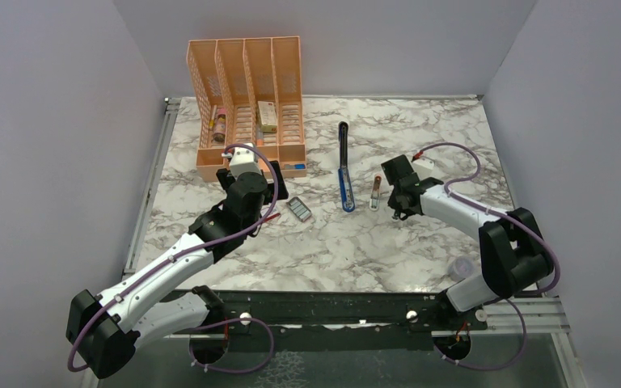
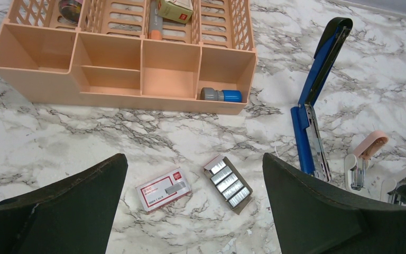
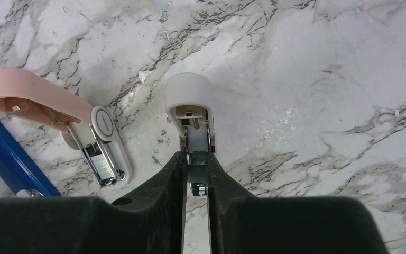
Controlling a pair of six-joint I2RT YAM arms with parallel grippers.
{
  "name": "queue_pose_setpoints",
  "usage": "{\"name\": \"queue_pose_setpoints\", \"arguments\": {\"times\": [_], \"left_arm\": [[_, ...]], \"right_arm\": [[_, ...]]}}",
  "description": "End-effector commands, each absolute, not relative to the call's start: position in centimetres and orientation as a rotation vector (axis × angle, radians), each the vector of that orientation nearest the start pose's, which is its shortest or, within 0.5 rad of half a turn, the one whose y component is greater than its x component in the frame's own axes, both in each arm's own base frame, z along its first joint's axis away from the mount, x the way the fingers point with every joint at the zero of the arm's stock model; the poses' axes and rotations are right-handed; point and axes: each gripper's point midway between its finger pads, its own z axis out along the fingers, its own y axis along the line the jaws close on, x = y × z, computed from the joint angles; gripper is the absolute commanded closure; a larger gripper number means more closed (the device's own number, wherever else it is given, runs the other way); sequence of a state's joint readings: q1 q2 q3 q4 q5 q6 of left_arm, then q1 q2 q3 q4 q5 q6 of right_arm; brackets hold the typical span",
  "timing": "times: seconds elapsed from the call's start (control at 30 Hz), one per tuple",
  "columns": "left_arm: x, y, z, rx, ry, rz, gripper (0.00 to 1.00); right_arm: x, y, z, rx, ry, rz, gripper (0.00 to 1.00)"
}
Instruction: Load the staples into the stapler
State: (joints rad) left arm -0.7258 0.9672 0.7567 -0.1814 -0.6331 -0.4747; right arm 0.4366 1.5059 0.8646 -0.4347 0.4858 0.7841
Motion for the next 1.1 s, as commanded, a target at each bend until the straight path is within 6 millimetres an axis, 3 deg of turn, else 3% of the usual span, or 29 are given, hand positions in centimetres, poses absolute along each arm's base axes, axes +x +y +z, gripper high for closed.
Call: {"name": "queue_pose_setpoints", "arguments": {"times": [0.0,1.07], "left_arm": [[29.8,-14.36,22.1,-0.186,1.867,-0.203,0.01],[29.85,-14.47,21.93,-0.181,1.873,-0.204,0.01]], "right_arm": [[31.55,7.85,4.21,0.572,2.404,-0.196,0.79],[31.4,7.99,3.34,0.547,2.419,-0.187,0.79]]}}
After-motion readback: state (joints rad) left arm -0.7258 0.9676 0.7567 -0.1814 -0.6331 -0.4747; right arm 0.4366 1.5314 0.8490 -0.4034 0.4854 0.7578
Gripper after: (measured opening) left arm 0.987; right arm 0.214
